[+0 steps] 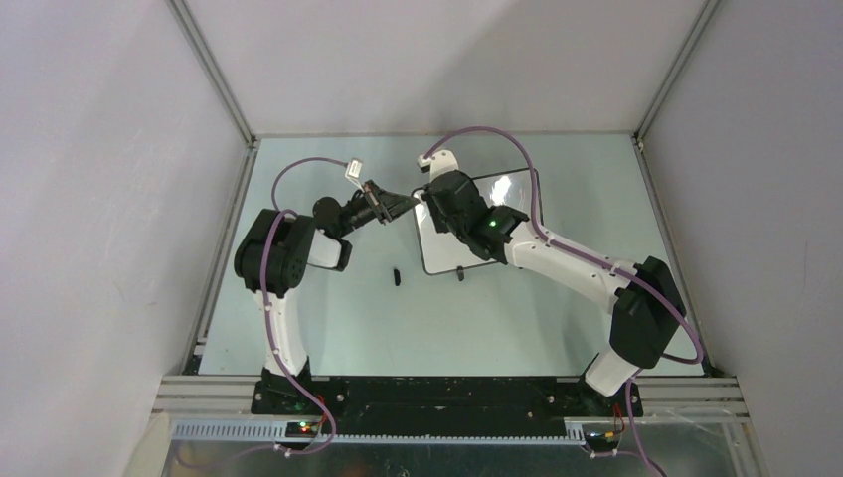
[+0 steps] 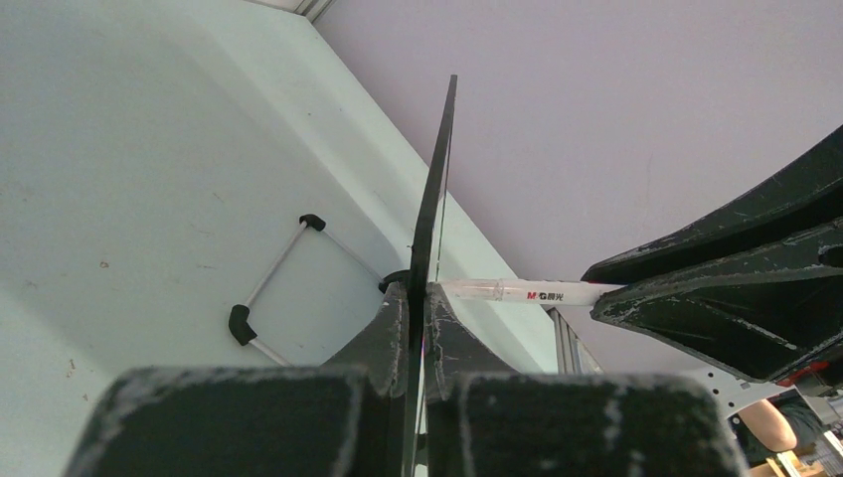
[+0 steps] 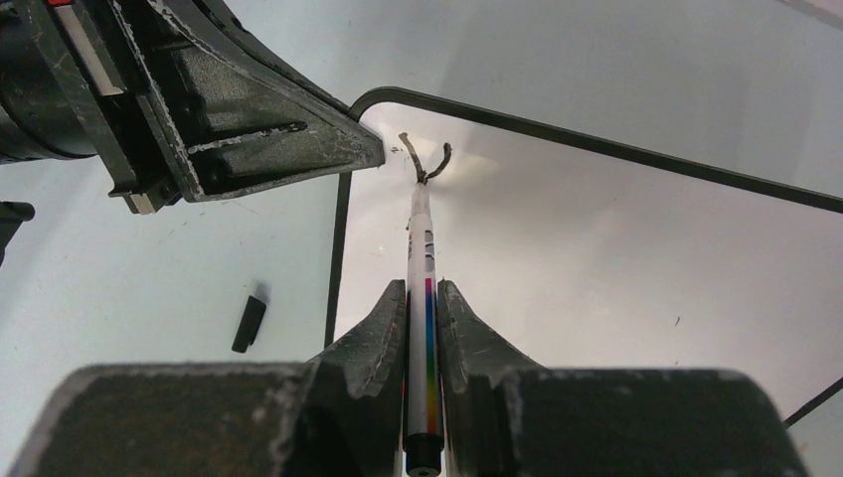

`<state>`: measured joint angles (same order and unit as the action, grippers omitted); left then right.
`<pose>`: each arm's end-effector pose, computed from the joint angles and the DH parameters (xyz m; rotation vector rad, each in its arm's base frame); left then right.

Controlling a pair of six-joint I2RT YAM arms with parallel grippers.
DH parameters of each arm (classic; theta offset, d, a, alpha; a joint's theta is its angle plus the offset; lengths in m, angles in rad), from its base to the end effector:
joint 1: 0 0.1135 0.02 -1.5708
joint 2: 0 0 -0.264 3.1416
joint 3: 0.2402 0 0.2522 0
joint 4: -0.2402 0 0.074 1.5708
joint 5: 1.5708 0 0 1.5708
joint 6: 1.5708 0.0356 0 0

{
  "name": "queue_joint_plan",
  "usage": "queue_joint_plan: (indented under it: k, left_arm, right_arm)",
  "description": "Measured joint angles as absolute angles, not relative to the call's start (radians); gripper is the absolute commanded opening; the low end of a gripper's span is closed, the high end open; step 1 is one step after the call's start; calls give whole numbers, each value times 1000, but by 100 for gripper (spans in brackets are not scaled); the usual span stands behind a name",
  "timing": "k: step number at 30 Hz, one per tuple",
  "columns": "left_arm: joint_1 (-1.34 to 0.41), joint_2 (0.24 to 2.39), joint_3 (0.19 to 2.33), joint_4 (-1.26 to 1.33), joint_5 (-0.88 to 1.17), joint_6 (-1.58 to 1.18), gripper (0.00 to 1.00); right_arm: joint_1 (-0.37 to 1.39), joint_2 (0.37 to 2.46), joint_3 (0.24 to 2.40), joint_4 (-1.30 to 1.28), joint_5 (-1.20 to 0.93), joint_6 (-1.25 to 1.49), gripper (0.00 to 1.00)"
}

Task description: Write a sentence on the whiteboard

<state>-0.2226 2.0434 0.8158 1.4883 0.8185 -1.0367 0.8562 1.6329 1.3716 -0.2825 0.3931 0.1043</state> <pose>0.3591 -0.1079 0.1634 0.1698 1.5812 -1.5470 0.2593 0.2781 0.3164 -0.5413 2.0017 0.1730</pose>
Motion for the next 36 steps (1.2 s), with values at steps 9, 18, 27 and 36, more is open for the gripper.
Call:
queue_joint_plan:
  k: [9, 18, 27, 36]
  left_arm:
    - [-223, 2042, 815, 1487, 818, -1031, 0]
    - [-223, 2042, 815, 1487, 818, -1028, 0]
    - [-224, 2040, 815, 1487, 818, -1028, 0]
    - [-227, 2035, 815, 1487, 818, -1028, 0]
  right_arm:
    - [868, 1631, 1354, -284, 403, 114, 0]
    - [877, 1617, 1327, -302, 404, 123, 0]
    - [888, 1611, 1314, -323, 412, 125, 0]
    - [888, 1523, 1303, -312, 405, 115, 0]
